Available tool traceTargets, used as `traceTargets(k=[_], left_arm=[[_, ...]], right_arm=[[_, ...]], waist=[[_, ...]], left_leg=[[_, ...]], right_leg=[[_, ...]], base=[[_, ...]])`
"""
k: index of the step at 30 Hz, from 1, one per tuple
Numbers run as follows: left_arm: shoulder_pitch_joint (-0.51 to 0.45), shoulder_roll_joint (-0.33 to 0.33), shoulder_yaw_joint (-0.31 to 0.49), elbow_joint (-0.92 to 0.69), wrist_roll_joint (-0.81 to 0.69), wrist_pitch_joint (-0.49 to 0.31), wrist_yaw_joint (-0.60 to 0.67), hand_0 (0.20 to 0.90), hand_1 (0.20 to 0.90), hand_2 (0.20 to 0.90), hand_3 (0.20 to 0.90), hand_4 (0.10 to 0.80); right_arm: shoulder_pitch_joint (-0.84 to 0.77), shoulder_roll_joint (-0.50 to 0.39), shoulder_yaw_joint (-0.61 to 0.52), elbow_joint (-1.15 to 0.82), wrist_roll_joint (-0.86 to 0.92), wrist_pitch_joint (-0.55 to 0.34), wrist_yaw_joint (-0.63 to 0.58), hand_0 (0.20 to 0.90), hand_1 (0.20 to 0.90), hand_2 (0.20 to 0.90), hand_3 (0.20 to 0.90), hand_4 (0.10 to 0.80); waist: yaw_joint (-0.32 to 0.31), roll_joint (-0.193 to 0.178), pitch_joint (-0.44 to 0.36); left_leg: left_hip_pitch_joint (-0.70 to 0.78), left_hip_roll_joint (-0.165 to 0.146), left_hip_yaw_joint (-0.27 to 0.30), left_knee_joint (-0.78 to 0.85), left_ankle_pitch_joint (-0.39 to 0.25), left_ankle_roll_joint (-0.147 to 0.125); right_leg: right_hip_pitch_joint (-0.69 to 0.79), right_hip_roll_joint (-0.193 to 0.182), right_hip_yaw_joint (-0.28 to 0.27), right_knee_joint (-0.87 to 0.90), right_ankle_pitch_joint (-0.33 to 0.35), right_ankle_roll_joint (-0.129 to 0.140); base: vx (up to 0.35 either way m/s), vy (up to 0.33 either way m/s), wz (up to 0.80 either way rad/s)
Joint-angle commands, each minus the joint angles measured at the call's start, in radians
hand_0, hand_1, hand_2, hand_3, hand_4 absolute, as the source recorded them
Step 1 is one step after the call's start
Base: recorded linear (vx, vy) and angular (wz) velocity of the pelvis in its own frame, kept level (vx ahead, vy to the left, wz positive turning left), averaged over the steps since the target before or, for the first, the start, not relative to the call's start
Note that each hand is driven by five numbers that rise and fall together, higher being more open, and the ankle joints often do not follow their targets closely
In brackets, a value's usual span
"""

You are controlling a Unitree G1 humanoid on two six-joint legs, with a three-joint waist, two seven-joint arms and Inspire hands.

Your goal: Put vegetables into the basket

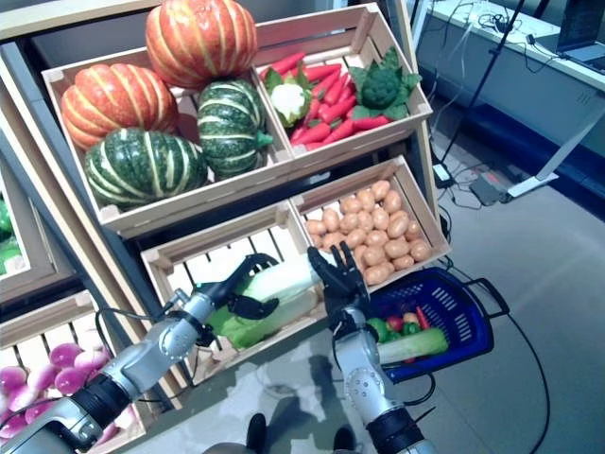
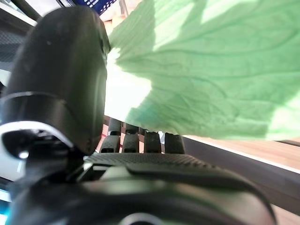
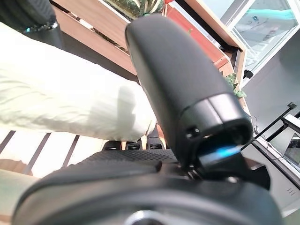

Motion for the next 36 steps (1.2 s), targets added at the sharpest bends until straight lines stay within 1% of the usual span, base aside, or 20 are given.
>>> traceTargets(k=[1,3,4,5,6,7,8,11,15,18,20,24,28,29,30,36], left_arm=[[-0.055,-0.017,-0.009,-0.009,-0.012,-0.068,0.024,0.3,0.3,0.3,0.3,0.4],[-0.049,-0.02,-0.005,-0.011,-0.01,-0.069,0.022,0.3,0.3,0.3,0.3,0.4],[-0.047,-0.019,-0.003,-0.012,-0.01,-0.071,0.02,0.3,0.3,0.3,0.3,0.4],[-0.046,-0.019,-0.002,-0.013,-0.011,-0.072,0.019,0.3,0.3,0.3,0.3,0.4],[-0.046,-0.017,0.001,-0.014,-0.017,-0.071,0.014,0.3,0.3,0.3,0.3,0.4],[-0.046,-0.016,0.002,-0.014,-0.019,-0.071,0.013,0.3,0.3,0.3,0.3,0.4],[-0.047,-0.016,0.005,-0.013,-0.025,-0.075,0.009,0.3,0.3,0.3,0.3,0.4],[-0.044,-0.016,0.013,-0.008,-0.039,-0.086,0.0,0.3,0.3,0.3,0.3,0.4],[-0.036,-0.028,0.018,-0.004,-0.031,-0.088,-0.003,0.3,0.3,0.3,0.3,0.4],[-0.036,-0.031,0.014,-0.002,-0.032,-0.084,-0.001,0.3,0.3,0.3,0.3,0.4],[-0.034,-0.031,0.017,-0.001,-0.031,-0.087,-0.002,0.3,0.3,0.3,0.3,0.4],[-0.034,-0.027,0.019,0.003,-0.036,-0.093,-0.009,0.3,0.3,0.3,0.3,0.4],[-0.029,-0.032,0.022,0.001,-0.036,-0.087,-0.008,0.3,0.3,0.3,0.3,0.4],[-0.029,-0.033,0.022,0.002,-0.039,-0.086,-0.007,0.3,0.3,0.3,0.3,0.4],[-0.028,-0.033,0.022,0.003,-0.041,-0.086,-0.006,0.3,0.3,0.3,0.3,0.4],[-0.025,-0.038,0.025,0.004,-0.039,-0.082,0.001,0.3,0.3,0.3,0.3,0.4]], right_arm=[[-0.166,0.04,0.015,-0.153,-0.004,-0.074,0.217,0.9,0.9,0.9,0.9,0.8],[-0.162,0.036,0.021,-0.148,-0.026,-0.044,0.236,0.9,0.9,0.9,0.9,0.8],[-0.161,0.031,0.027,-0.144,-0.049,-0.014,0.254,0.9,0.9,0.9,0.9,0.8],[-0.162,0.027,0.032,-0.139,-0.072,0.013,0.286,0.9,0.9,0.9,0.9,0.8],[-0.162,0.013,0.044,-0.141,-0.08,0.063,0.35,0.9,0.9,0.9,0.9,0.8],[-0.163,0.011,0.047,-0.142,-0.081,0.064,0.356,0.9,0.9,0.9,0.9,0.8],[-0.166,0.0,0.054,-0.144,-0.081,0.092,0.407,0.9,0.9,0.9,0.9,0.8],[-0.169,-0.019,0.062,-0.144,-0.063,0.109,0.466,0.9,0.9,0.9,0.9,0.8],[-0.165,-0.016,0.069,-0.128,-0.055,0.12,0.493,0.9,0.9,0.9,0.9,0.8],[-0.166,-0.015,0.08,-0.125,-0.093,0.146,0.522,0.9,0.9,0.9,0.9,0.8],[-0.168,-0.022,0.089,-0.122,-0.13,0.169,0.566,0.9,0.9,0.9,0.9,0.8],[-0.174,-0.049,0.096,-0.115,-0.15,0.172,0.581,0.9,0.9,0.9,0.9,0.8],[-0.173,-0.05,0.097,-0.101,-0.156,0.166,0.589,0.9,0.9,0.9,0.9,0.8],[-0.171,-0.05,0.098,-0.104,-0.164,0.166,0.585,0.528,0.528,0.528,0.528,0.552],[-0.172,-0.05,0.097,-0.104,-0.158,0.168,0.583,0.302,0.302,0.302,0.302,0.402],[-0.169,-0.042,0.095,-0.095,-0.17,0.16,0.564,0.3,0.3,0.3,0.3,0.4]], waist=[[0.012,-0.015,-0.094],[0.014,-0.016,-0.098],[0.015,-0.016,-0.1],[0.016,-0.017,-0.101],[0.016,-0.018,-0.102],[0.017,-0.018,-0.102],[0.018,-0.02,-0.101],[0.023,-0.026,-0.103],[0.025,-0.03,-0.107],[0.026,-0.031,-0.107],[0.027,-0.031,-0.107],[0.029,-0.033,-0.107],[0.03,-0.035,-0.108],[0.03,-0.035,-0.108],[0.03,-0.035,-0.109],[0.03,-0.034,-0.107]], left_leg=[[0.03,-0.026,0.003,0.002,-0.118,0.013],[0.03,-0.027,0.001,0.002,-0.119,0.013],[0.03,-0.026,-0.001,0.002,-0.119,0.013],[0.03,-0.026,0.0,0.002,-0.12,0.012],[0.028,-0.024,0.0,0.002,-0.119,0.011],[0.028,-0.024,0.0,0.002,-0.119,0.011],[0.028,-0.023,-0.001,0.002,-0.119,0.011],[0.027,-0.022,-0.005,0.002,-0.119,0.01],[0.029,-0.021,-0.005,0.002,-0.119,0.008],[0.029,-0.018,-0.003,0.002,-0.118,0.008],[0.027,-0.018,-0.005,0.002,-0.117,0.008],[0.026,-0.018,-0.008,0.002,-0.114,0.006],[0.028,-0.018,-0.012,0.002,-0.115,0.006],[0.028,-0.019,-0.012,0.002,-0.115,0.006],[0.029,-0.018,-0.011,0.002,-0.115,0.005],[0.028,-0.017,-0.011,0.002,-0.113,0.005]], right_leg=[[-0.013,-0.041,0.001,0.04,0.001,-0.007],[-0.012,-0.041,-0.002,0.039,0.0,-0.007],[-0.012,-0.042,-0.003,0.039,-0.001,-0.007],[-0.011,-0.042,-0.004,0.038,-0.002,-0.007],[-0.012,-0.042,-0.004,0.038,-0.003,-0.007],[-0.012,-0.042,-0.005,0.039,-0.004,-0.007],[-0.013,-0.043,-0.007,0.041,-0.005,-0.008],[-0.011,-0.043,-0.012,0.043,-0.009,-0.009],[-0.007,-0.042,-0.013,0.039,-0.008,-0.009],[-0.007,-0.043,-0.012,0.037,-0.007,-0.008],[-0.008,-0.042,-0.013,0.038,-0.007,-0.009],[-0.009,-0.044,-0.017,0.041,-0.007,-0.008],[-0.006,-0.044,-0.017,0.041,-0.008,-0.007],[-0.005,-0.044,-0.017,0.04,-0.008,-0.007],[-0.004,-0.045,-0.017,0.039,-0.008,-0.007],[-0.005,-0.045,-0.015,0.04,-0.007,-0.008]], base=[[0.0,0.0,0.0],[0.0,0.0,0.0],[0.0,0.0,0.0],[0.0,0.0,0.0],[0.0,0.0,0.0],[0.0,0.0,0.0],[0.0,0.0,0.0],[0.0,0.0,0.0],[0.0,0.0,0.0],[0.0,0.0,0.0],[0.0,0.0,0.0],[0.0,0.0,0.0],[0.0,0.0,0.0],[0.0,0.0,0.0],[0.0,0.0,0.0],[0.0,0.0,0.0]])
